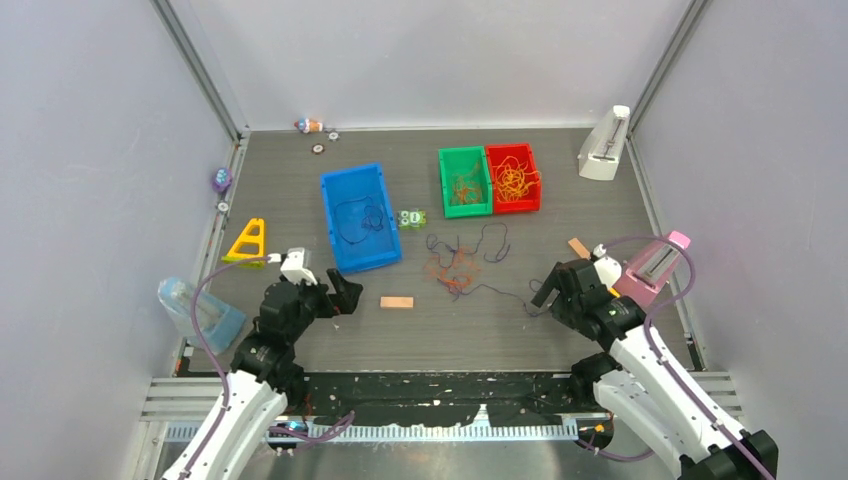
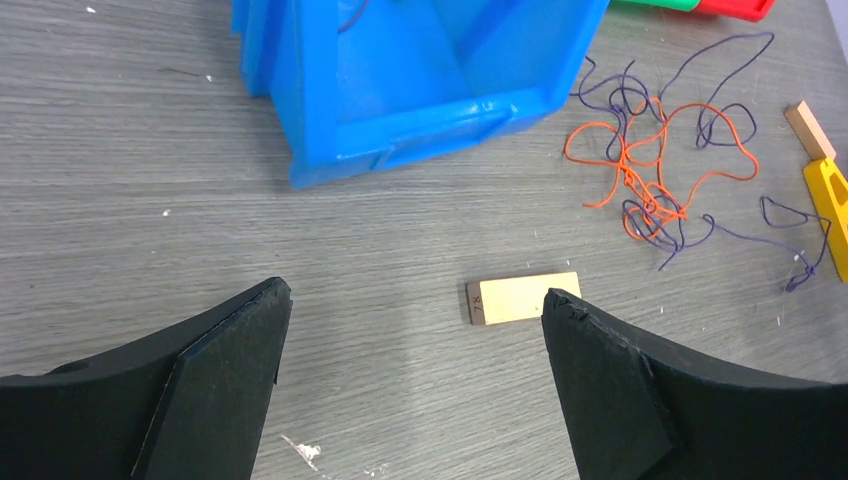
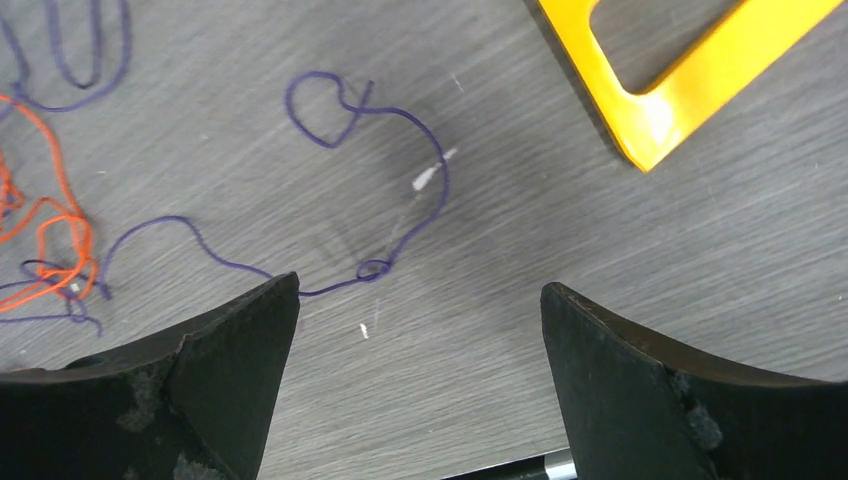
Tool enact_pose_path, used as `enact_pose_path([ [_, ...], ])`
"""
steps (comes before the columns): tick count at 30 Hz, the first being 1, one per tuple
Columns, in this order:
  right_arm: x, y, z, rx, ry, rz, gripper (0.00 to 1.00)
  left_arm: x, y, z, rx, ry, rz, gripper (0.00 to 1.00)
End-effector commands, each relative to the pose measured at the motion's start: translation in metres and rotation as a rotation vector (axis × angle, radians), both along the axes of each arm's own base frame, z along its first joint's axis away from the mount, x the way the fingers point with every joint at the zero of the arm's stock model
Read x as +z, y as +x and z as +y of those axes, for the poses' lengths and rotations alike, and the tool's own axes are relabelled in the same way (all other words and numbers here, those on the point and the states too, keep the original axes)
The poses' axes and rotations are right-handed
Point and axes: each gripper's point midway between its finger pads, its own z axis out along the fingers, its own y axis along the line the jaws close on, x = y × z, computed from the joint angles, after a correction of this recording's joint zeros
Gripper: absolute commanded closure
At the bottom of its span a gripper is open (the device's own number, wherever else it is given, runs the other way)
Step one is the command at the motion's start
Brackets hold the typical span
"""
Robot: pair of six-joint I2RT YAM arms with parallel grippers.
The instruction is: Untangle the cables
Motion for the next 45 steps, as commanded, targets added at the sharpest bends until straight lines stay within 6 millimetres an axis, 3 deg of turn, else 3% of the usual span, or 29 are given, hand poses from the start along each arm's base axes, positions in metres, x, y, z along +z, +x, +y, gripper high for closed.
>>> enact_pose_path([
  [1,-0.016,-0.007,-0.009,-0.109,0.001,0.025,0.04,0.012,0.003,-0.010,-0.053,-0.032,-0.088,0.04],
  [7,-0.028,-0.005,-0.015,-0.153,-0.014,0.017,0.03,0.007,0.003,-0.006,-0.029,-0.032,-0.090,0.03],
  [14,-0.047,0.018,-0.006,-0.148,-0.018,0.027,0.02,0.008,0.002,-0.007,-0.033,-0.041,-0.106,0.05],
  [17,-0.045,0.031,-0.006,-0.140,-0.060,0.037,0.03,0.009,0.002,-0.005,-0.026,-0.047,-0.123,0.07],
  [19,-0.046,0.040,-0.002,-0.112,-0.072,0.051,0.12,0.010,0.002,-0.005,-0.020,-0.052,-0.137,0.07],
  [21,-0.049,0.048,0.010,-0.052,-0.043,0.059,0.36,0.011,0.002,-0.004,-0.015,-0.055,-0.148,0.07],
  [22,-0.054,0.047,0.017,-0.027,-0.021,0.084,0.59,0.011,0.001,-0.004,-0.015,-0.056,-0.151,0.07],
  [24,-0.054,0.050,0.029,0.012,0.022,0.095,0.89,0.011,0.001,-0.003,-0.014,-0.056,-0.155,0.08],
  [26,-0.048,0.054,0.039,0.050,0.058,0.088,0.94,0.012,0.001,-0.005,-0.022,-0.059,-0.155,0.09],
  [29,-0.027,0.060,0.049,0.130,0.089,0.034,0.95,0.013,-0.001,-0.008,-0.046,-0.061,-0.156,0.10],
  [31,0.003,0.065,0.064,0.243,0.137,-0.061,0.95,0.014,-0.002,-0.013,-0.074,-0.066,-0.166,0.10],
  [32,0.018,0.064,0.081,0.329,0.205,-0.084,0.95,0.016,-0.003,-0.016,-0.095,-0.069,-0.173,0.10],
  [36,0.083,0.053,0.120,0.616,0.332,-0.243,0.95,0.022,-0.007,-0.027,-0.162,-0.069,-0.200,0.08],
  [40,0.131,0.040,0.133,0.766,0.368,-0.357,0.95,0.030,-0.010,-0.036,-0.183,-0.070,-0.212,0.03],
  [45,0.162,0.030,0.138,0.837,0.383,-0.417,0.95,0.053,-0.019,-0.061,-0.247,-0.098,-0.242,0.02],
])
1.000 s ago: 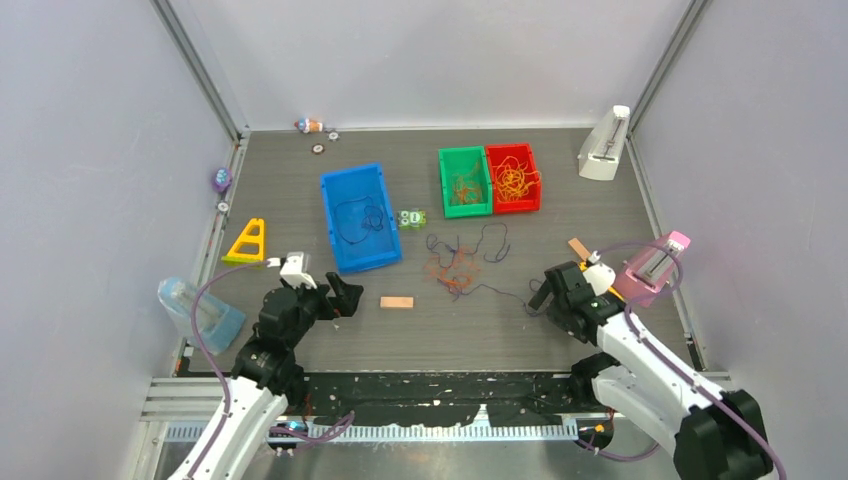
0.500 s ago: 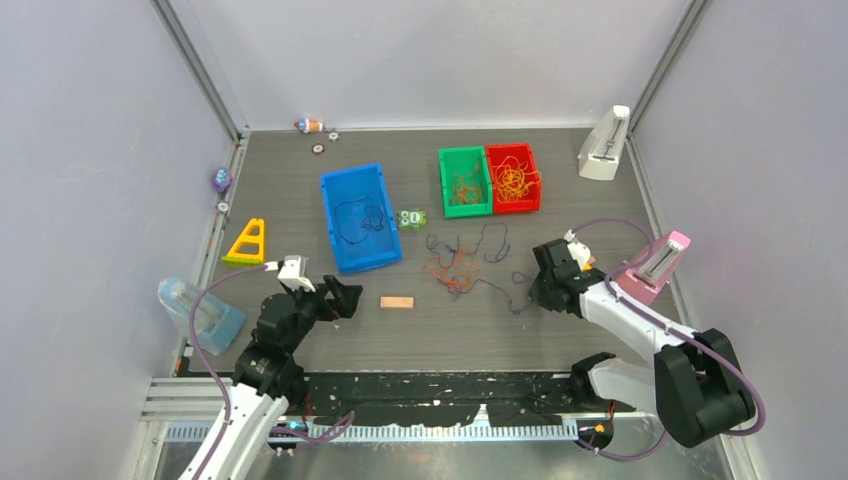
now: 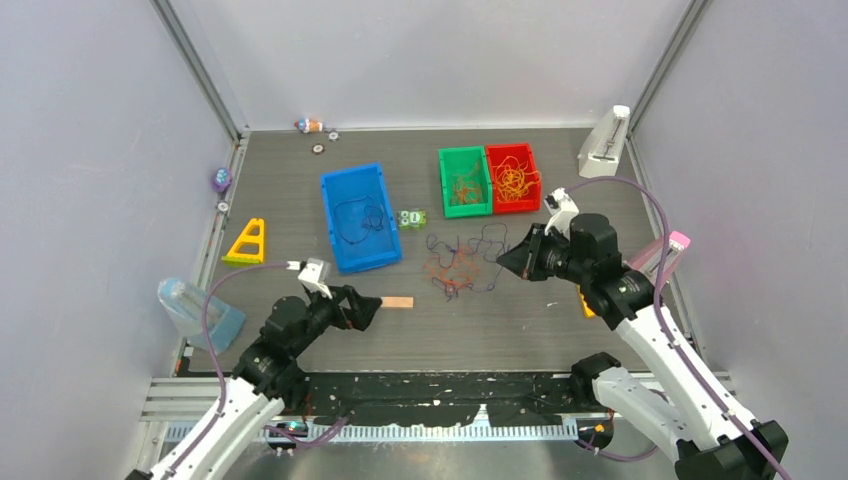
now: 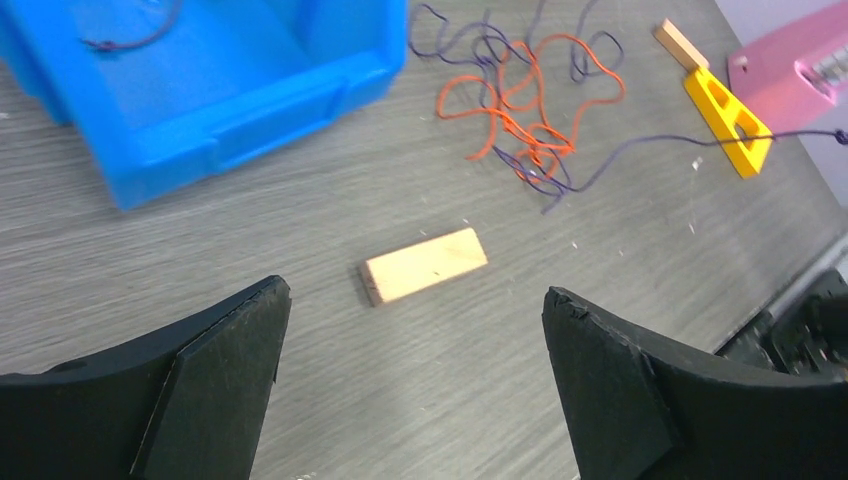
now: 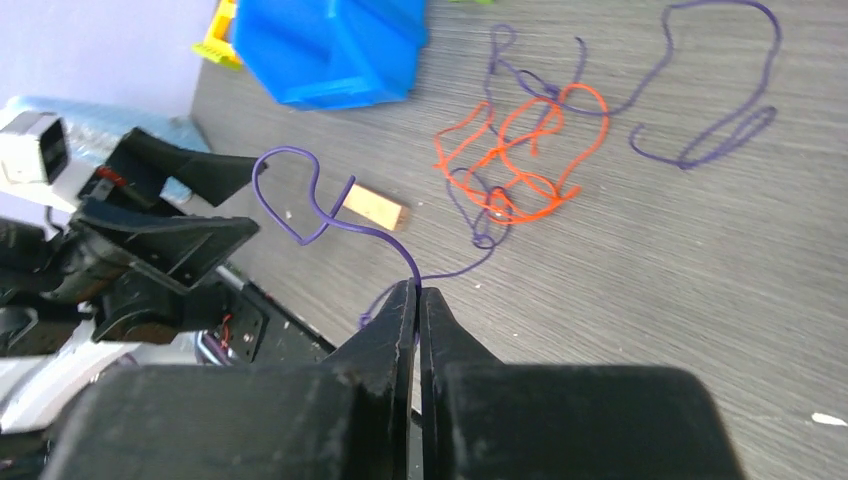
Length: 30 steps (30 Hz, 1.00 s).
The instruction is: Untangle the cables
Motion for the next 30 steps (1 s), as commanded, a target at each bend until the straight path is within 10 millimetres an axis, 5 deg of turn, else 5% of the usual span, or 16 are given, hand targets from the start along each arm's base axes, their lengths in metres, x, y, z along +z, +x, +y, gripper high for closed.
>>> enact_pose_path([
  [1,0.035,-0.016,0.012,0.135,0.029,-0.080,0.95,0.055,0.004,-0.022,-0.030,-0.055,-0.125,0.01],
  [8,0.065,-0.021,0.015,0.159,0.071,-0.139,0.95,0.087,-0.003,-0.077,-0.189,0.021,-0.202,0.01],
  [17,0.075,-0.027,0.019,0.200,0.085,-0.159,0.95,0.134,-0.001,-0.149,-0.415,-0.013,-0.289,0.00],
  [30,0.123,-0.023,0.024,0.188,0.158,-0.208,0.95,0.118,-0.017,-0.242,-0.670,-0.014,-0.324,0.03],
])
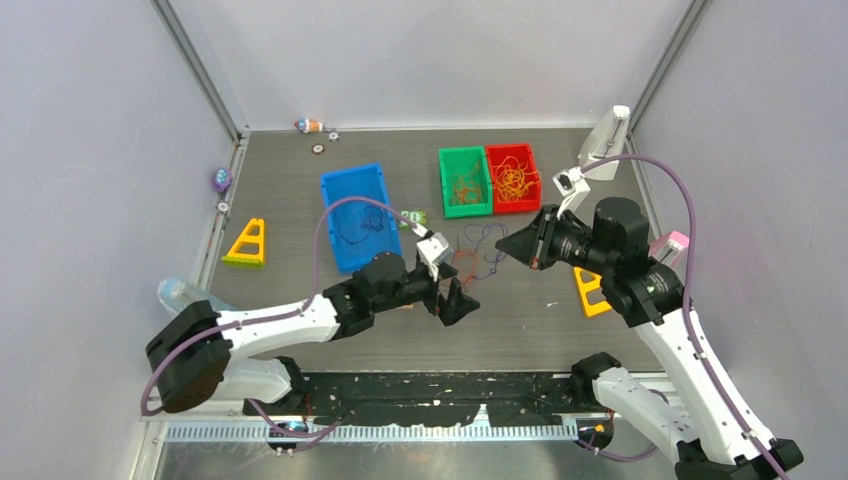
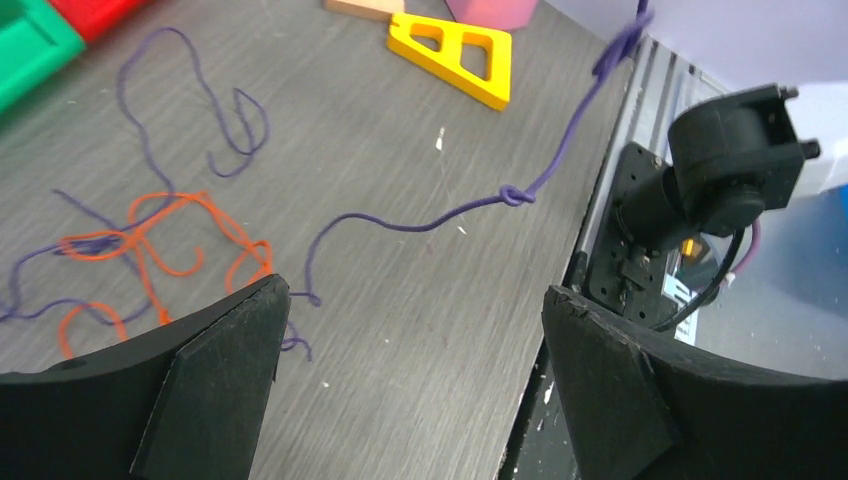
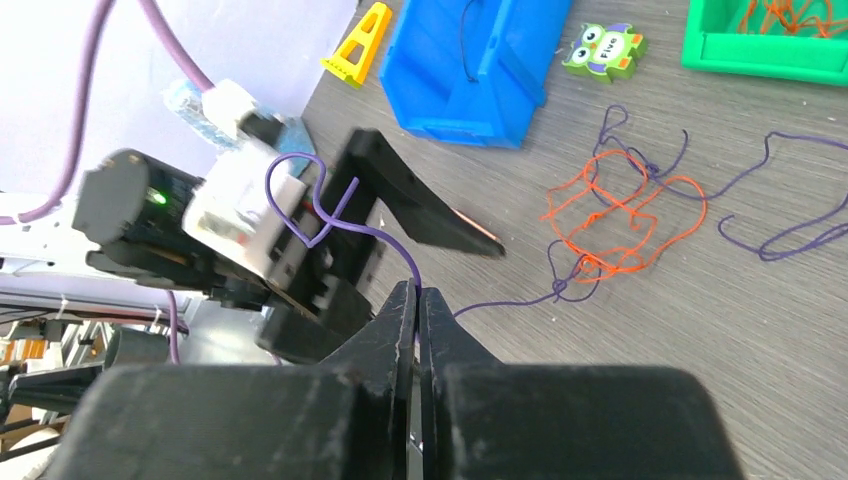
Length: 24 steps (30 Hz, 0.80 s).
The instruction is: Untangle the cables
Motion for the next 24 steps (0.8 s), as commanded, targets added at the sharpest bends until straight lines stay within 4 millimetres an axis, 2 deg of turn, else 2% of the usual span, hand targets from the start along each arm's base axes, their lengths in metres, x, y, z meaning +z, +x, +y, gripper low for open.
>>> enact_pose_path([
  [1,0.028,-0.002,0.008,0.026,0.072,-0.031,0.95,0.037,-0.002,-0.033,-0.063,-0.088,-0.139,0.05],
  [3,0.032,-0.003,0.011,0.040,0.097,-0.034,0.95,0.037,0.003,-0.039,-0.049,-0.083,-0.137,0.11],
  [5,0.032,-0.005,0.013,0.050,0.114,-0.027,0.95,0.042,0.010,-0.041,-0.015,-0.091,-0.132,0.21],
  [8,0.030,-0.006,0.012,0.046,0.108,-0.022,0.91,0.067,0.005,-0.042,-0.037,-0.157,-0.158,0.64],
  [9,0.027,-0.007,0.011,0.042,0.099,-0.019,0.84,0.074,0.004,-0.039,-0.033,-0.185,-0.165,0.81],
  [10,0.024,-0.006,0.009,0.036,0.087,-0.024,0.80,0.081,0.003,-0.034,-0.020,-0.212,-0.169,0.94],
  [11,0.019,-0.005,0.008,0.031,0.076,-0.015,0.73,0.088,0.001,-0.028,-0.009,-0.237,-0.172,1.00],
  [12,0.015,-0.004,0.007,0.025,0.062,-0.017,0.67,0.091,0.000,-0.023,0.004,-0.249,-0.173,1.00],
  [13,0.005,-0.001,0.005,0.010,0.044,0.000,0.50,0.091,-0.002,-0.017,0.011,-0.253,-0.170,1.00],
  [14,0.000,0.000,0.003,0.002,0.030,0.002,0.40,0.093,-0.004,-0.011,0.020,-0.256,-0.163,1.00],
  [15,-0.011,0.003,0.001,-0.019,0.012,0.014,0.22,0.095,-0.006,-0.006,0.027,-0.258,-0.155,1.00],
  [16,-0.023,0.004,-0.001,-0.030,-0.008,0.028,0.16,0.097,-0.008,-0.002,0.029,-0.261,-0.146,1.00],
  [17,-0.026,0.007,-0.005,-0.055,-0.017,0.018,0.07,0.099,-0.010,0.004,0.034,-0.268,-0.134,1.00],
  [18,-0.037,0.007,-0.007,-0.062,-0.031,0.026,0.05,0.103,-0.011,0.009,0.040,-0.282,-0.121,1.00],
  [22,-0.047,0.007,-0.013,-0.098,-0.028,-0.021,0.01,0.120,-0.016,0.031,0.071,-0.320,-0.088,1.00],
  [23,-0.043,0.008,-0.016,-0.113,-0.020,-0.052,0.01,0.122,-0.016,0.035,0.081,-0.317,-0.078,1.00],
  [24,-0.050,0.008,-0.017,-0.121,-0.024,-0.052,0.01,0.124,-0.015,0.040,0.092,-0.315,-0.070,1.00],
])
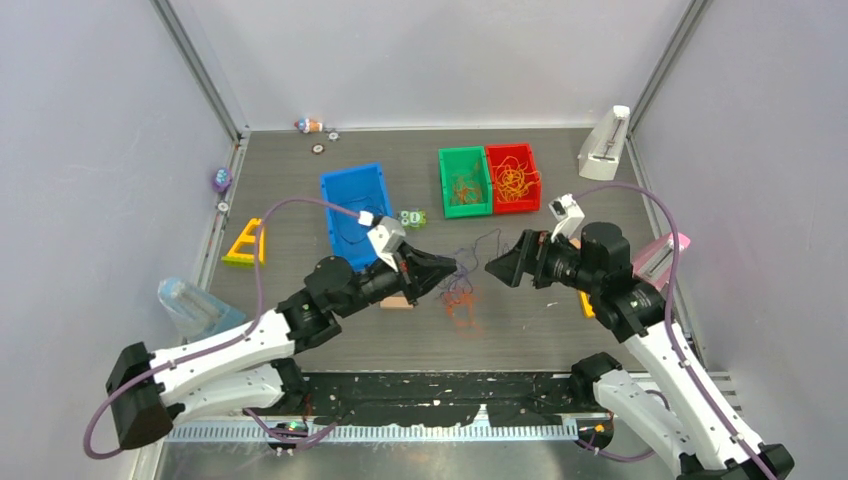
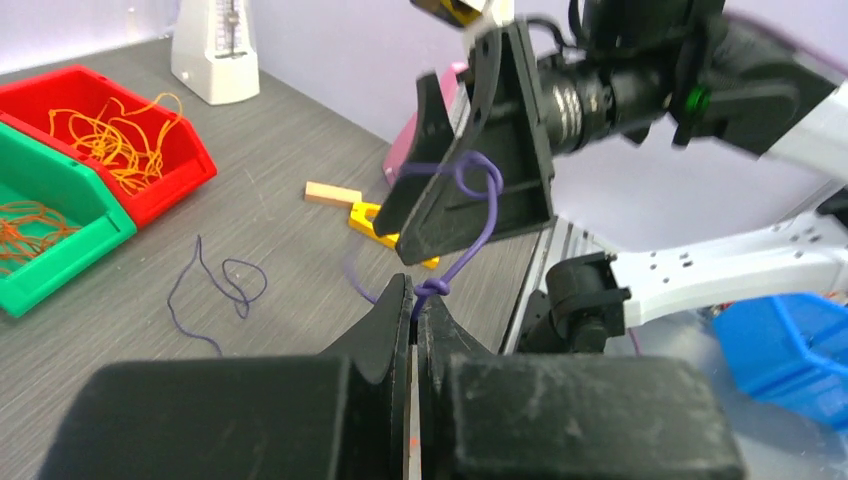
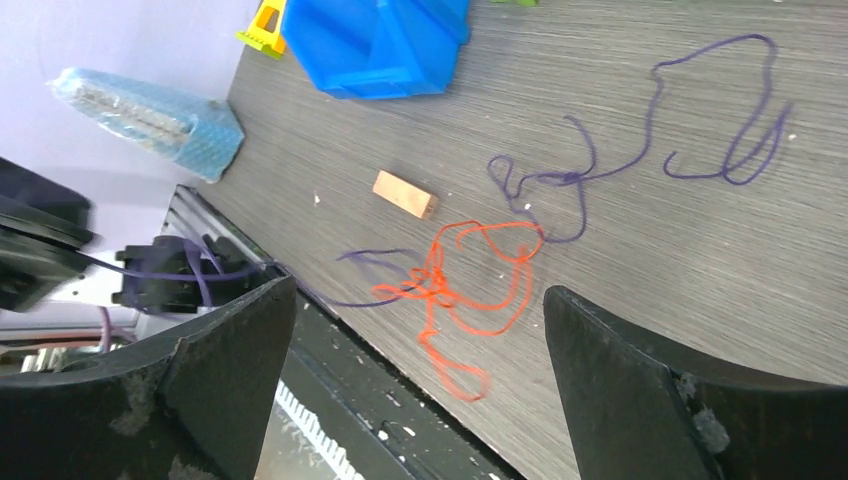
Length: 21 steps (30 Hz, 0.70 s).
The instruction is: Untangle the cables
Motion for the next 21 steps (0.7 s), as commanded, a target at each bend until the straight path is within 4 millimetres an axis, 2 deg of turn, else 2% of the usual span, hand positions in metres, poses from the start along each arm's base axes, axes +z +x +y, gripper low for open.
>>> enact_pose_path([
  [1,0.018,0.009,-0.009,-0.063,0.021,-0.178,0.01,0.014,0.002,0.021,0.050,-0.024,0.056,1.00],
  [6,-0.005,0.006,-0.013,-0.073,0.023,-0.225,0.00,0.025,0.003,0.035,0.091,-0.009,0.067,1.00],
  [7,-0.004,0.006,-0.012,-0.065,0.034,-0.241,0.00,0.026,0.003,0.038,0.096,-0.006,0.072,1.00],
  [12,-0.027,-0.001,-0.004,-0.006,0.039,-0.210,0.00,0.039,-0.004,0.044,0.076,-0.029,0.068,1.00],
  [16,-0.034,-0.006,0.004,0.051,0.072,-0.237,0.00,0.046,-0.010,0.049,0.069,-0.045,0.075,1.00],
  [17,-0.042,-0.007,0.004,0.057,0.077,-0.232,0.03,0.047,-0.009,0.050,0.072,-0.043,0.076,1.00],
  [18,-0.036,-0.007,0.006,0.064,0.096,-0.273,0.04,0.048,-0.010,0.051,0.073,-0.043,0.075,1.00],
  [19,-0.043,-0.007,0.006,0.063,0.101,-0.275,0.05,0.050,-0.010,0.051,0.073,-0.044,0.075,1.00],
  [20,-0.039,-0.005,0.008,0.063,0.118,-0.314,0.05,0.051,-0.010,0.051,0.074,-0.043,0.076,1.00],
  [21,-0.051,-0.005,0.008,0.062,0.115,-0.299,0.04,0.054,-0.010,0.051,0.073,-0.046,0.074,1.00],
])
